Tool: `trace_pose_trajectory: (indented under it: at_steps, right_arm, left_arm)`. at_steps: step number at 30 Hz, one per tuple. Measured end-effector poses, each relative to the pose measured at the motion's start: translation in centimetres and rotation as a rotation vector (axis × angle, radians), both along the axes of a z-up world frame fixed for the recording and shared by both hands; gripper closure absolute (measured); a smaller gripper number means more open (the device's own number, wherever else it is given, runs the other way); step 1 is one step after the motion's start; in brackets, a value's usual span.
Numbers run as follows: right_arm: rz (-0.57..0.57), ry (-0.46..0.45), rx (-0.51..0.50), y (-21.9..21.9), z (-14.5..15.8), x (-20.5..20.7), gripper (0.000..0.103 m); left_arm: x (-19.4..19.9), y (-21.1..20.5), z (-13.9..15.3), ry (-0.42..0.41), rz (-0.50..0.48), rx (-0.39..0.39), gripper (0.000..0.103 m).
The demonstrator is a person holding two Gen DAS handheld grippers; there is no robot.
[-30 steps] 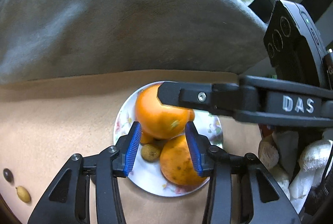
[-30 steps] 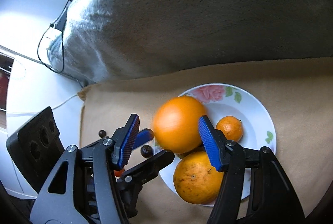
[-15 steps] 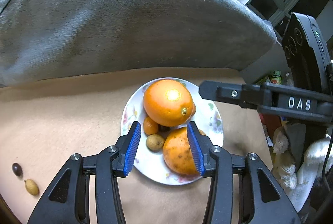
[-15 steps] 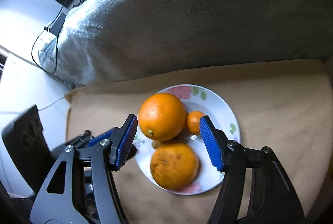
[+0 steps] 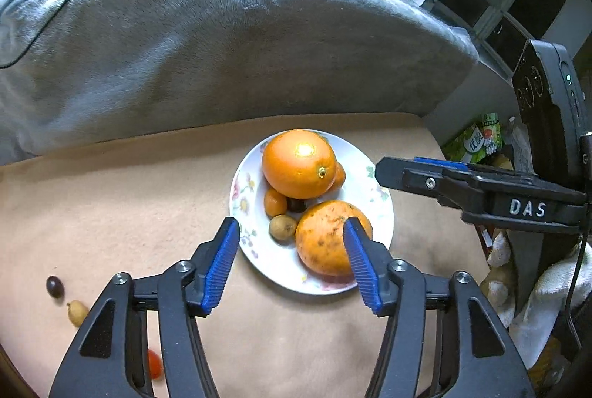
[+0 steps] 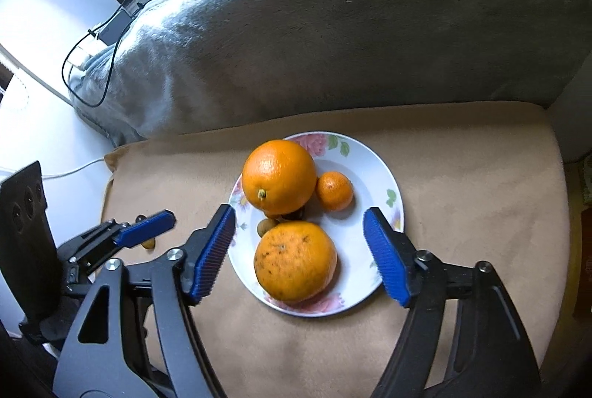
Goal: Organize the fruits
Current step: 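Withdraw both tools from the plate toward the remaining plums and tomato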
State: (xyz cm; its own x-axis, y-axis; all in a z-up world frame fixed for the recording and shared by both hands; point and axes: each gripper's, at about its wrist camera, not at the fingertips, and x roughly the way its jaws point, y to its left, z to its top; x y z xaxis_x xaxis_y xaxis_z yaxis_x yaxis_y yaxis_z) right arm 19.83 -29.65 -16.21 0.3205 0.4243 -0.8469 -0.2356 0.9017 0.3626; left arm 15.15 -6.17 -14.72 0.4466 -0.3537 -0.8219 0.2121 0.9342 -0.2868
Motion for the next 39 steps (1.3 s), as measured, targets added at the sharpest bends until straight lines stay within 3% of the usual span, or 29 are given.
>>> trace_pose_trajectory:
  at_steps: [8, 17, 19, 26, 39]
  right_arm:
    - [0.017, -0.051, 0.006, 0.3, 0.7, -2.2, 0.018]
    - [0.080, -0.149, -0.095, 2.7, 2.1, -4.3, 0.018]
    - [0.080, -0.166, -0.120, 3.3, 2.4, -4.7, 0.018]
    - [0.117, -0.159, -0.200, 5.6, 2.1, -5.8, 0.018]
    - [0.134, -0.190, -0.163, 6.6, 2.6, -7.8, 0.018]
  left_arm:
    - [-1.4, 0.9, 0.4, -0.001, 0.011, 0.023, 0.045]
    - [-2.3, 3.0, 0.3, 0.015, 0.069, 0.086, 0.044]
    - [-2.4, 3.7, 0.3, 0.020, 0.088, 0.096, 0.035]
    - [-3.3, 6.4, -0.1, 0.034, 0.146, 0.121, 0.033]
    - [-5.2, 10.3, -1.0, 0.041, 0.216, 0.174, 0.033]
